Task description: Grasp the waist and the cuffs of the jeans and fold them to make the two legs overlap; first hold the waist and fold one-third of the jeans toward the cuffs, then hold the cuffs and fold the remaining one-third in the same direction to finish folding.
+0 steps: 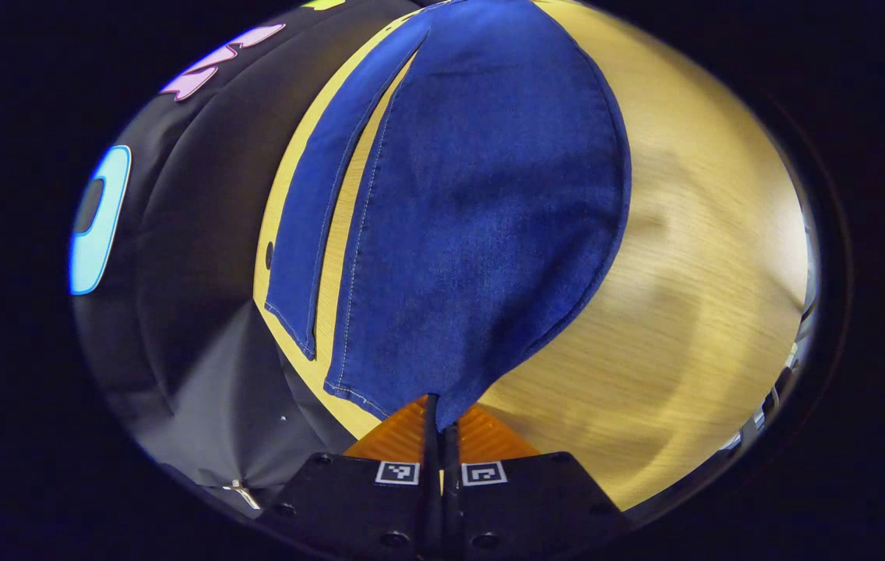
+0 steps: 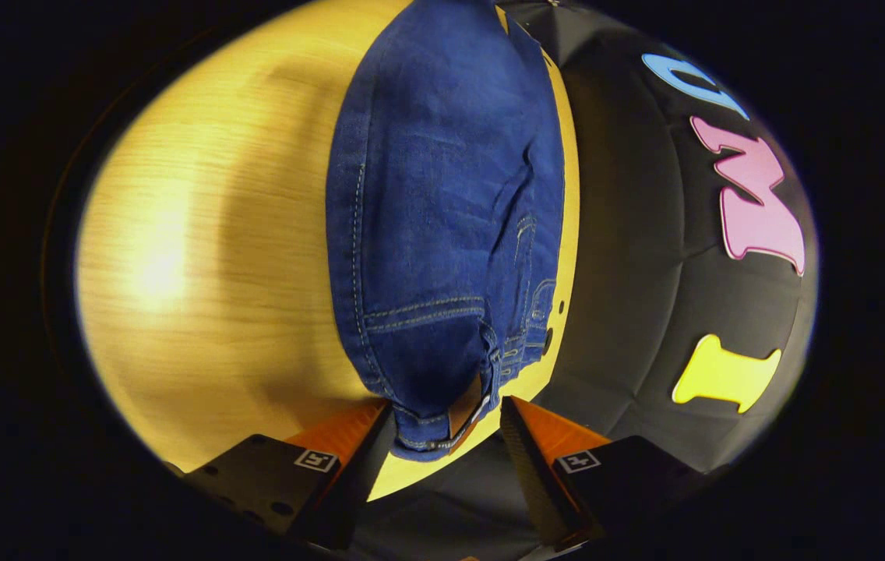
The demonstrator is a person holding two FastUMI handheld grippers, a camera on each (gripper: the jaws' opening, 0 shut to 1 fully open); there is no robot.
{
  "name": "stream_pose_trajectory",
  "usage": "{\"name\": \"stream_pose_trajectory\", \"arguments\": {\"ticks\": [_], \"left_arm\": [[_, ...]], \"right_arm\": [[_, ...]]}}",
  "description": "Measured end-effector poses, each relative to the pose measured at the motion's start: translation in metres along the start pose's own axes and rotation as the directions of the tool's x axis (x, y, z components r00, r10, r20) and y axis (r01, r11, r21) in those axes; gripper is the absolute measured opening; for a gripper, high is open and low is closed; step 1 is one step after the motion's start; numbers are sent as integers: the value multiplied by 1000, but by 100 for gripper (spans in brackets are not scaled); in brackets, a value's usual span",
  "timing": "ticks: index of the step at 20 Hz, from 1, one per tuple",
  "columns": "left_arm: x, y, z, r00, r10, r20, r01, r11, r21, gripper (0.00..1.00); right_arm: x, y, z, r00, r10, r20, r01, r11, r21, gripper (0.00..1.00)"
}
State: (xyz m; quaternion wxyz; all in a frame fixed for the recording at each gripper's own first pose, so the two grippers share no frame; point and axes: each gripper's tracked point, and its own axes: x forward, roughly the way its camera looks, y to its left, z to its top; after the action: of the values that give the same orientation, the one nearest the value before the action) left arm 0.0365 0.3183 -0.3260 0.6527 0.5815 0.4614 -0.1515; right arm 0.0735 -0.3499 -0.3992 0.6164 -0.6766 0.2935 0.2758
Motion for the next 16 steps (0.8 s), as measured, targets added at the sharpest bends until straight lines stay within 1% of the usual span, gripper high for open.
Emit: {"name": "stream_pose_trajectory", "arguments": {"ticks": [1, 2, 4, 5, 6, 7, 8, 9, 10, 11, 14, 16], "left_arm": [[1, 1, 0, 1000, 2, -1, -2, 1000, -3, 6], [2, 1, 0, 1000, 6, -3, -6, 1000, -7, 5], [2, 2, 0, 1000, 19, -5, -19, 1000, -13, 6], [2, 2, -1, 1000, 26, -7, -26, 1000, -9, 5], [1, 2, 0, 999, 33, -8, -33, 999, -8, 6], [2, 3, 0, 999, 35, -11, -35, 999, -11, 6], [2, 3, 1, 999, 36, -13, -37, 999, -24, 5], [2, 3, 0, 999, 33, -15, -34, 998, -44, 5], [2, 1, 2, 1000, 25, -17, -26, 997, -72, 5], [-1, 0, 2, 1000, 8, -16, -10, 995, -102, 6], [-10, -10, 6, 998, -65, 0, 64, 981, -181, 5], [-17, -13, 16, 993, -117, 20, 118, 960, -253, 6]], "right_arm": [[5, 1, 3, 1000, 7, 5, -7, 1000, 17, 77], [7, 5, 7, 1000, 27, 7, -28, 999, 47, 71], [14, 1, 11, 1000, 13, 0, -13, 998, 62, 40], [8, 0, 17, 1000, 12, -2, -12, 997, 74, 24], [6, 3, 19, 1000, 25, 16, -27, 995, 96, 16], [10, 5, 16, 998, 53, 23, -56, 990, 127, 13], [8, 7, 13, 996, 76, 41, -81, 986, 144, 13], [5, 9, 15, 994, 94, 60, -101, 986, 134, 10], [4, 8, 16, 992, 108, 69, -116, 986, 120, 10], [2, 10, 17, 989, 125, 82, -134, 985, 111, 7], [-28, 17, 21, 979, 174, 110, -182, 981, 72, 7], [-43, 9, 23, 974, 184, 130, -193, 980, 59, 7]]}}
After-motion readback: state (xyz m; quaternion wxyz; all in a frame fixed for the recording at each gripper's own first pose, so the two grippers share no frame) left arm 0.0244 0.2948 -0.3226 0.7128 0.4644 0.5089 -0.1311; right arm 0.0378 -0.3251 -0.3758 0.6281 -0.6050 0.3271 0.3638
